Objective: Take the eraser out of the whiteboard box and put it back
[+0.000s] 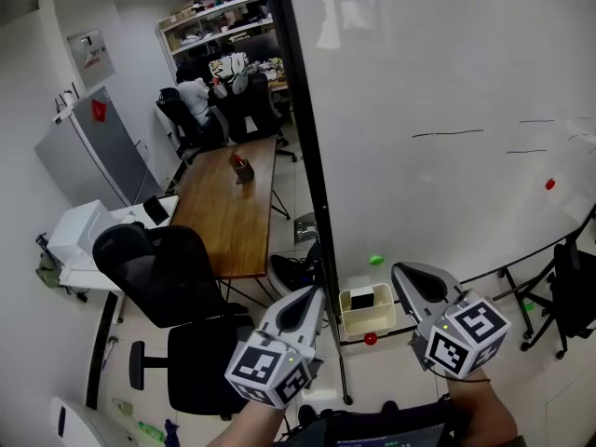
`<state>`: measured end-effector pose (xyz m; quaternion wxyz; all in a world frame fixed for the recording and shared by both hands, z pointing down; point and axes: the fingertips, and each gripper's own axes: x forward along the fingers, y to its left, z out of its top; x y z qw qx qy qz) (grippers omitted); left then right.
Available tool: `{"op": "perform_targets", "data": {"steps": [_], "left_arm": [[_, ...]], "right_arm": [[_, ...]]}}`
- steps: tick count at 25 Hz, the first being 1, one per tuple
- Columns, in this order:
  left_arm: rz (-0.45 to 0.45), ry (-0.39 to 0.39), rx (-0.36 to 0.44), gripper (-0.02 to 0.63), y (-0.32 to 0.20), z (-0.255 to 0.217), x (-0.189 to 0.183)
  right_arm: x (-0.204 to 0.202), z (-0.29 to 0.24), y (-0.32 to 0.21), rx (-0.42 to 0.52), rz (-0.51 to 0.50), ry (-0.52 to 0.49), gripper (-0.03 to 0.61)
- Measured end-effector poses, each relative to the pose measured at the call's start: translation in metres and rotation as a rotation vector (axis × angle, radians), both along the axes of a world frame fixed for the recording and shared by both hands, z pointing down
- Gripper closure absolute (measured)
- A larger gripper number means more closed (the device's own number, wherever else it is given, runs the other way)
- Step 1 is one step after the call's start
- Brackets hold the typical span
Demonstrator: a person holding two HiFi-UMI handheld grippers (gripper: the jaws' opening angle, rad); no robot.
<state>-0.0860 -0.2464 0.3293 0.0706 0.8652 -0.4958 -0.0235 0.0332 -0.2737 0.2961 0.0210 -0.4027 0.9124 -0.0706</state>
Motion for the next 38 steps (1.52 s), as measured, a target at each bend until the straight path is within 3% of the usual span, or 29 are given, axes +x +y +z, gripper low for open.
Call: {"op": "perform_targets", "data": {"steps": [4, 11, 18, 27, 32, 38], "left_arm": [[-0.055, -0.002, 0.000, 0.591, 0.011, -0.003, 0.027], [-0.215, -0.001, -0.024, 0.591, 0.037, 0.008, 0.054], [-0.250, -0.013, 0.001, 0.591, 0.120, 0.010, 0.031], [-0.123, 0.011, 0.049, 0.591, 0.230, 0.001, -0.034], [-0.001, 0.020, 0.045, 0.591, 0.268, 0.006, -0.027], [0.058, 0.015, 0.073, 0.591, 0.298, -0.011, 0.006]], "right_arm": [[0.026, -0.003, 0.003, 0.052, -0.032, 0.034, 0.560], [0.043, 0.015, 0.014, 0.020, -0.199, 0.026, 0.560], [0.018, 0.008, 0.080, 0.053, -0.227, 0.005, 0.560], [-0.033, 0.000, 0.193, 0.061, -0.098, 0.001, 0.560], [-0.024, -0.001, 0.243, 0.053, -0.008, 0.008, 0.560], [0.017, -0.014, 0.286, 0.076, 0.053, 0.004, 0.560]]}}
